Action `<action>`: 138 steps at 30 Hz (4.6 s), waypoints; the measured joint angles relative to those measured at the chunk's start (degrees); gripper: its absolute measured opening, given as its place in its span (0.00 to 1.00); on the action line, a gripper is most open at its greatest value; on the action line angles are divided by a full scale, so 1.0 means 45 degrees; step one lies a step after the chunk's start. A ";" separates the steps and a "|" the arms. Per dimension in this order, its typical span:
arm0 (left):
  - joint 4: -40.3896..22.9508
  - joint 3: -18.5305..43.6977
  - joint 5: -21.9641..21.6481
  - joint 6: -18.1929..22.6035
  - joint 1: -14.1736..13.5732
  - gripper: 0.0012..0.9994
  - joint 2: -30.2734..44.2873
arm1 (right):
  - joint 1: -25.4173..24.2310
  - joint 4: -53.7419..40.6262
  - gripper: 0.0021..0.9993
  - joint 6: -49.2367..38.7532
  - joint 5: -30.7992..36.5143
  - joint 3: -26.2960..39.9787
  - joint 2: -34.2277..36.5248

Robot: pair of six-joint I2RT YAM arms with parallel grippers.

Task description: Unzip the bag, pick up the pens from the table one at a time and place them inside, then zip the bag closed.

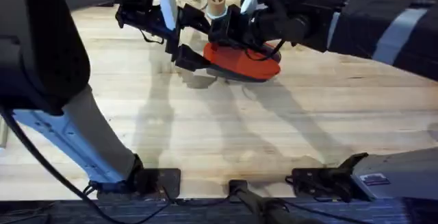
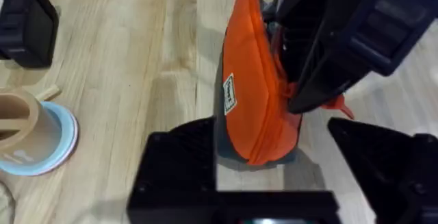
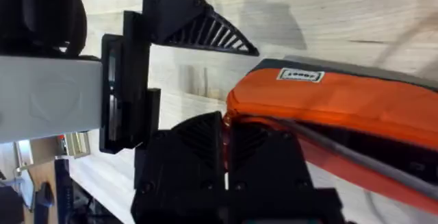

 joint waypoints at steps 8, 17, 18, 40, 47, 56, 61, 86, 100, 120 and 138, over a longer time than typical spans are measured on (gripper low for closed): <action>0.0360 0.0000 -0.0228 -0.0026 -0.0050 0.31 0.0001 | 0.0000 0.0036 0.03 0.0000 0.0005 0.0000 0.0000; 0.0508 0.0000 -0.0218 -0.0003 -0.0076 0.04 0.0038 | 0.0000 0.0072 0.03 -0.0005 0.0005 0.0000 0.0000; 0.0508 0.0000 -0.0218 0.0000 -0.0076 0.04 0.0038 | -0.0001 0.0072 0.03 -0.0010 0.0005 0.0000 0.0000; 0.0522 0.0000 0.0530 -0.0003 -0.0479 0.04 0.0039 | -0.1923 -0.3187 0.03 -0.1563 0.0114 0.0000 -0.1662; 0.0503 0.0000 0.0482 -0.0003 -0.0479 0.04 0.0048 | -0.2808 -0.4296 0.03 -0.2173 0.0055 0.0000 -0.1807; 0.0513 0.0000 0.0068 -0.0003 -0.0475 0.04 0.0058 | -0.4052 -0.6171 0.03 -0.3275 0.1678 0.0000 -0.1807; 0.0493 0.0000 0.0095 -0.0003 -0.0482 0.04 0.0150 | -0.4407 -0.6807 0.03 -0.3727 0.2416 0.0002 -0.1807; 0.0333 -0.0005 0.0137 -0.0003 -0.0620 0.04 0.0315 | -0.5416 -0.4830 0.03 -0.4580 0.3283 -0.2739 -0.2322; 0.0289 -0.0005 -0.0616 0.0001 -0.0067 0.04 0.0310 | -0.5844 -0.6019 1.00 -0.4873 0.5650 -0.1854 -0.3921; 0.0291 0.0000 -0.0742 0.0005 -0.0024 0.66 0.0310 | -0.5124 -0.6903 1.00 -0.5066 0.6018 -0.1506 -0.6241; -0.1981 0.1526 -0.0990 0.0001 -0.0037 0.99 0.0310 | -0.5124 -0.7143 1.00 -0.5229 0.5832 -0.1506 -0.6388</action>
